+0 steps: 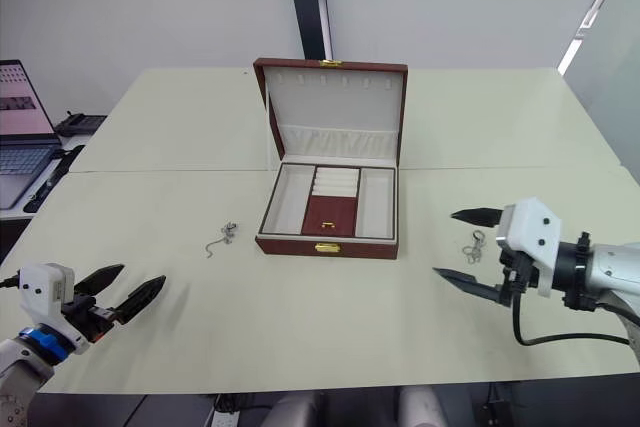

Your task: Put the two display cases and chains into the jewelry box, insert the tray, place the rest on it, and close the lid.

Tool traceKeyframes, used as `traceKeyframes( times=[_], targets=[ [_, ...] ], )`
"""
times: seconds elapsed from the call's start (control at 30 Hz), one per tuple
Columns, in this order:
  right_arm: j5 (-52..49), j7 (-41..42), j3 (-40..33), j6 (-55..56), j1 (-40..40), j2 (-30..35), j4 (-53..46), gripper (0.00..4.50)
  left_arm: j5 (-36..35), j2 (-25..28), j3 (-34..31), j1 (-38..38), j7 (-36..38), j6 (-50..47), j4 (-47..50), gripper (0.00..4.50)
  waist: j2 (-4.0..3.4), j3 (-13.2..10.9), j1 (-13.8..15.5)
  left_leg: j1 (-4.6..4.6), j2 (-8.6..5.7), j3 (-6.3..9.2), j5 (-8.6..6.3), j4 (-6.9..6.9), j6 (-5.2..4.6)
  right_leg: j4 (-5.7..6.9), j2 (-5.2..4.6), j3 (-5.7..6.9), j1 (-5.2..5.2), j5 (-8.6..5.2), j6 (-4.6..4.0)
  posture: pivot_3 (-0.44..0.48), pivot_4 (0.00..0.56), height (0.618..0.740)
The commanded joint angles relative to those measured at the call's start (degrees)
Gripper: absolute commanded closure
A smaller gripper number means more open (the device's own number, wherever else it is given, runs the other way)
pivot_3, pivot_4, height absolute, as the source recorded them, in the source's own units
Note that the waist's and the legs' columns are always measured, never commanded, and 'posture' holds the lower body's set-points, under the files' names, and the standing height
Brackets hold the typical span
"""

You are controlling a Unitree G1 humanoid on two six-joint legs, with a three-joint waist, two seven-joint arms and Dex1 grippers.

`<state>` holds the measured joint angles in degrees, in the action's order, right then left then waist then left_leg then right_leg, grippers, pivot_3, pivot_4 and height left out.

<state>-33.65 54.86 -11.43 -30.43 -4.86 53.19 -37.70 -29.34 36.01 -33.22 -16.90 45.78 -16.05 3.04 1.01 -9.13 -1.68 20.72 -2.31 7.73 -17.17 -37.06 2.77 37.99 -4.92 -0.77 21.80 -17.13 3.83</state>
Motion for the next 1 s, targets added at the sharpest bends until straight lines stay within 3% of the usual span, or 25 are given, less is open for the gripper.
traceKeyframes(
  times=[0.03,0.3,0.57,0.8,1.0],
  targets=[
    [-1.77,-3.58,5.46,-2.77,-5.02,-2.71,-3.24,0.03,-1.3,0.28,-1.84,-0.71,0.03,0.14,2.51,0.0,0.01,0.0,0.0,0.0,0.0,0.01,0.0,0.0,0.0,0.0,0.0,0.0,0.01,0.0,0.0,0.0,0.15,0.74],
    [6.74,-11.7,18.4,-0.96,-7.1,-13.02,-2.3,0.03,-2.8,-0.33,-2.41,-2.53,-1.85,-2.28,7.0,0.0,0.12,0.07,0.16,0.08,0.0,0.09,0.09,0.0,0.16,0.02,-0.04,-0.03,0.15,0.0,0.0,0.0,0.15,0.74],
    [7.77,-12.86,20.47,-2.2,-8.91,-15.87,-2.2,0.03,-5.03,-3.54,0.18,-1.36,-9.03,-8.31,16.0,0.0,0.12,0.08,0.05,0.06,-0.01,0.07,0.09,0.01,0.16,0.04,0.0,-0.04,0.17,0.0,0.01,0.0,0.15,0.74],
    [6.89,-13.09,20.25,-4.19,-11.0,-16.38,-2.04,0.03,-1.36,-7.28,6.92,6.34,-22.12,-14.41,20.59,0.0,0.18,0.11,0.15,0.07,-0.09,0.07,0.1,0.0,0.17,0.05,0.0,-0.04,0.16,0.01,0.01,0.0,0.15,0.74],
    [6.57,-13.25,20.32,-5.36,-11.64,-16.9,-2.44,0.03,3.47,-7.47,11.57,12.25,-30.19,-20.92,19.09,0.0,0.18,0.11,0.02,0.07,-0.1,0.05,0.11,0.0,0.2,0.08,0.04,-0.06,0.2,0.01,0.01,0.0,0.15,0.74]
  ],
)
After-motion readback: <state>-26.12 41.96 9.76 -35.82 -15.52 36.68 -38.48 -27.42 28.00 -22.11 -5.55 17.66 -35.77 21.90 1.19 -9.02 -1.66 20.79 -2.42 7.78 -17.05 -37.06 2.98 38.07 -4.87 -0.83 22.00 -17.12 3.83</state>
